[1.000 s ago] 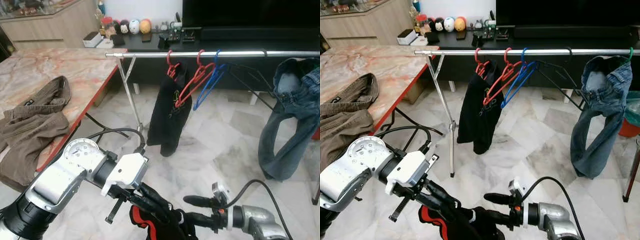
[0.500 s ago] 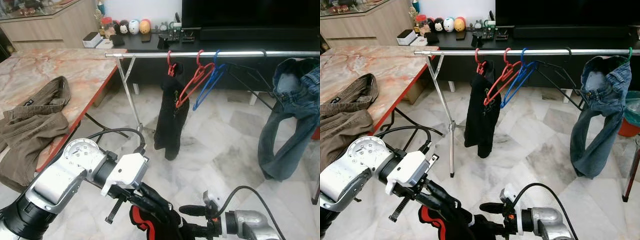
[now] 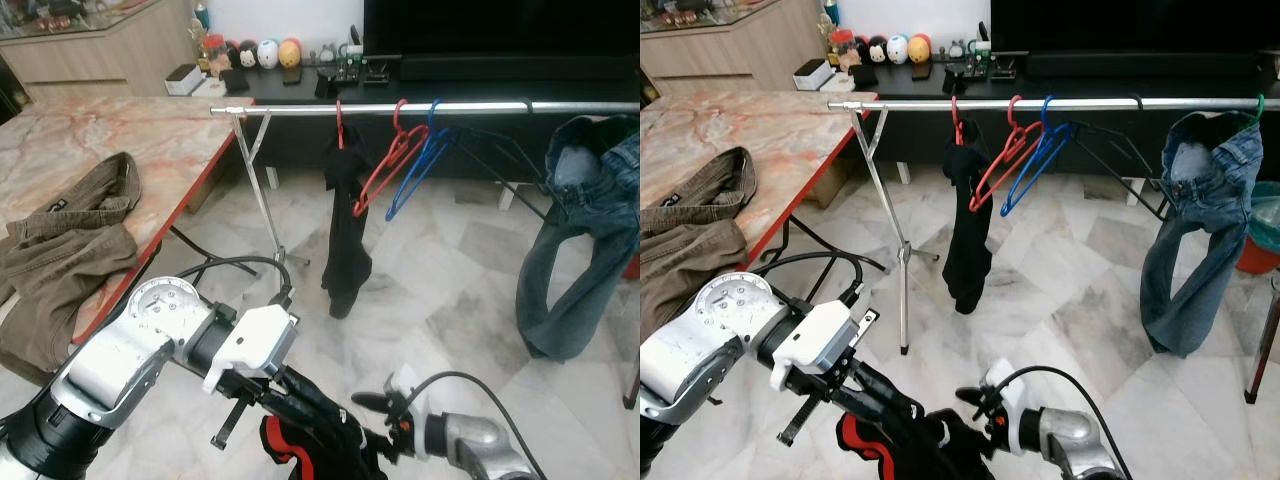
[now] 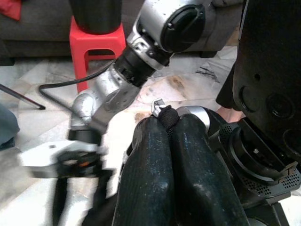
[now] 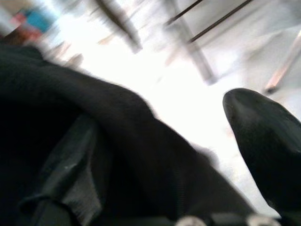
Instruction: Hang hanger
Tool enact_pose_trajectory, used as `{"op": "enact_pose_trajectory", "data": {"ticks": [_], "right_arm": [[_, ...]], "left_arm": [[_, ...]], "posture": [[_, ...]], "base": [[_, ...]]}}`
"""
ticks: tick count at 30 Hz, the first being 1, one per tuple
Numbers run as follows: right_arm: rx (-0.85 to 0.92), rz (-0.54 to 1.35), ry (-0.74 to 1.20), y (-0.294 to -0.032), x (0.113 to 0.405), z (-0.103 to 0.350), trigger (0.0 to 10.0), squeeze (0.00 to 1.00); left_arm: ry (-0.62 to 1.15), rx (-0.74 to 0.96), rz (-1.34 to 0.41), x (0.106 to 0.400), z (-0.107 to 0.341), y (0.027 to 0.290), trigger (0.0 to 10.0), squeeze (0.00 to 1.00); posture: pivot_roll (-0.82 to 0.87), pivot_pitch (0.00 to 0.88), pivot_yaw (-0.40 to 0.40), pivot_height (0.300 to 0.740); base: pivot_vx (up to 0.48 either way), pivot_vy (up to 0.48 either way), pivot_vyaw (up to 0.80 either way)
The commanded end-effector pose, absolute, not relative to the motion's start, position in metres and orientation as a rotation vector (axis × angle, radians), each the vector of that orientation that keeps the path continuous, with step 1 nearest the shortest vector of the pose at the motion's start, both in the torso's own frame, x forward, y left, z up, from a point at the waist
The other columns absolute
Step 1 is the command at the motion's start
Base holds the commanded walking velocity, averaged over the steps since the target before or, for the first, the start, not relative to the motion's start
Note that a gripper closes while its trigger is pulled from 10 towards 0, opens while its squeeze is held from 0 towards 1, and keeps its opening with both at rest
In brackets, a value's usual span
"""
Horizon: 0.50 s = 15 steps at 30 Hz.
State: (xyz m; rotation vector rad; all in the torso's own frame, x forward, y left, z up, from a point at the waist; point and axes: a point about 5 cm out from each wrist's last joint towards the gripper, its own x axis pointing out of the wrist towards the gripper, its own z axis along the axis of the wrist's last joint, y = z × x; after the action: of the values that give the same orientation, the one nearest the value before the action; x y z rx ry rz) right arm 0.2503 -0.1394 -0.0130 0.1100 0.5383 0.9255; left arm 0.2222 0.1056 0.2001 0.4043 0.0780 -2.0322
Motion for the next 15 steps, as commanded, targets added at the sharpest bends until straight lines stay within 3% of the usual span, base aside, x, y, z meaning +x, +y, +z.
{"op": "enact_pose_trajectory", "data": {"ticks": [1,15], "right_arm": [[0.105,0.803,0.472,-0.139,0.264,-0.006,10.0,0.0],[0.175,0.883,0.476,-0.116,0.264,-0.006,10.0,0.0]], "left_arm": [[0.045,0.429,-2.052,0.218,0.208,0.105,10.0,0.0],[0.032,0.421,-2.05,0.217,0.209,0.102,10.0,0.0]], "posture": [[0.17,0.037,0.118,0.74],[0.18,0.041,0.11,0.74]], "base": [[0.0,0.0,0.0],[0.0,0.0,0.0]]}}
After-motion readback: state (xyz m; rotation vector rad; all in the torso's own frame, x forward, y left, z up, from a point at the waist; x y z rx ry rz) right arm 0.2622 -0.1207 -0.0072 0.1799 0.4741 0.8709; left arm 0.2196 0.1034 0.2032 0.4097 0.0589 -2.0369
